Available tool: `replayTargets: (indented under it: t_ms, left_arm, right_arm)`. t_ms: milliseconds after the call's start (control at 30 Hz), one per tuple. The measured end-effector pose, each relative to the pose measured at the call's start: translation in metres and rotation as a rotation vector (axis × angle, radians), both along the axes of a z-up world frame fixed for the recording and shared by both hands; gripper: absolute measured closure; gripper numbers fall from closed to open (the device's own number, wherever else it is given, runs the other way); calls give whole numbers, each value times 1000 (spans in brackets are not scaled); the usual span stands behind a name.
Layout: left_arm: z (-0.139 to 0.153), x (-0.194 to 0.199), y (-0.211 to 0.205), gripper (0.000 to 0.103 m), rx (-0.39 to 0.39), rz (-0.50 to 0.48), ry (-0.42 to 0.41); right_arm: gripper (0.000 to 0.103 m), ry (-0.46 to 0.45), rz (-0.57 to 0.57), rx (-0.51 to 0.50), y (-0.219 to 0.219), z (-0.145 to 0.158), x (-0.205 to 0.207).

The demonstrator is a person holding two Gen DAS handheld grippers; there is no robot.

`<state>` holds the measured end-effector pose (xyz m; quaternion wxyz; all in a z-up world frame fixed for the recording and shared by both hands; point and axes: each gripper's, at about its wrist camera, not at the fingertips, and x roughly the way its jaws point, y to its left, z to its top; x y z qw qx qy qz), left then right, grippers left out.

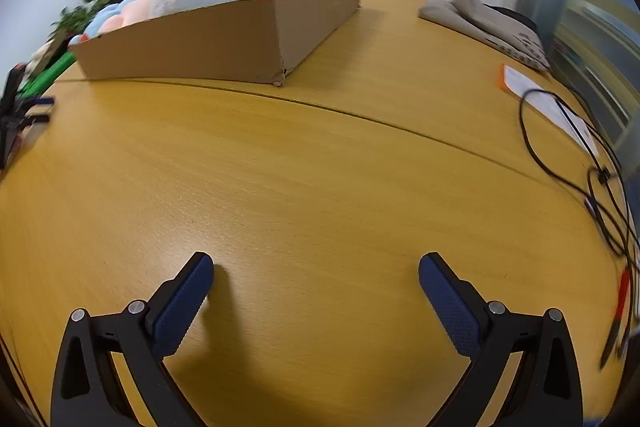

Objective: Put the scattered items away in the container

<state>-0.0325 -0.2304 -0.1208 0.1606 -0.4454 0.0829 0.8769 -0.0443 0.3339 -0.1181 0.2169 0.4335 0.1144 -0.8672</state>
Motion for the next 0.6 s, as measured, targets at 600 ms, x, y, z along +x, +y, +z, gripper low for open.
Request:
replayTargets:
  t_ms: [600]
  left_arm:
    - [10, -35, -38, 0, -4, 14, -2]
  right_arm:
    - [0, 13, 183, 2, 32, 7, -7]
